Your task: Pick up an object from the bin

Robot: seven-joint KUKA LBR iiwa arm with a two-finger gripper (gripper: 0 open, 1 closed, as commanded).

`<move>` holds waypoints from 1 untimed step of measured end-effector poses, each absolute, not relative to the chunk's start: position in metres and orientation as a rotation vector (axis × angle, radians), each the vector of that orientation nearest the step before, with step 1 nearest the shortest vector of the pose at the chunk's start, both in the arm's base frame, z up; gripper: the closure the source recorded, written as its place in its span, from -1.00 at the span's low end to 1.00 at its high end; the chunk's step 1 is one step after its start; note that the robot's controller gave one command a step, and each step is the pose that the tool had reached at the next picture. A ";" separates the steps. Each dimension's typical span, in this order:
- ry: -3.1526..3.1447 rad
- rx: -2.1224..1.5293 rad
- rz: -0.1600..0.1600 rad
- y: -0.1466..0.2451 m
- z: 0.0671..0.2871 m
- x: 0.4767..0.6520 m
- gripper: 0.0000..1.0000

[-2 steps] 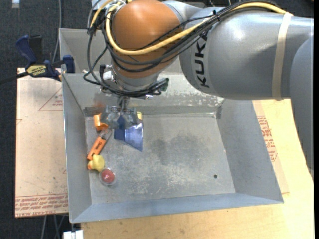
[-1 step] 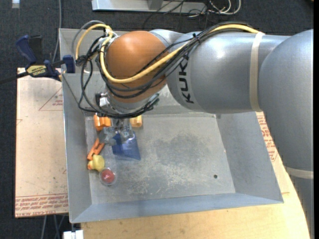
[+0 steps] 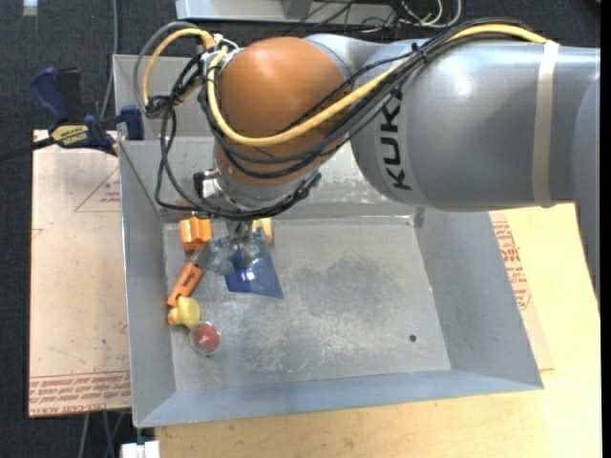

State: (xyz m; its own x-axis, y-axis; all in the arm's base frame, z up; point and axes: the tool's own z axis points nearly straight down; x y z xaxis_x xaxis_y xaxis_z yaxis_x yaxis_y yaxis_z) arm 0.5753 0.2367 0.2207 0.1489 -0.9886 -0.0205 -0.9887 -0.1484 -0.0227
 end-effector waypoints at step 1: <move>1.774 -2.556 0.005 0.238 0.092 0.588 1.00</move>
Offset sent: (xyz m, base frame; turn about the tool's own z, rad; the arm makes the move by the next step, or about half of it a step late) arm 0.0134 0.0002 -0.1264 -0.2127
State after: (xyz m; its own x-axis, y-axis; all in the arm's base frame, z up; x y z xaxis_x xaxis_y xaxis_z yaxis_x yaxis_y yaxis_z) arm 0.5875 0.2380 0.0915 0.3500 -0.9365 -0.0199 -0.9366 -0.3496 -0.0236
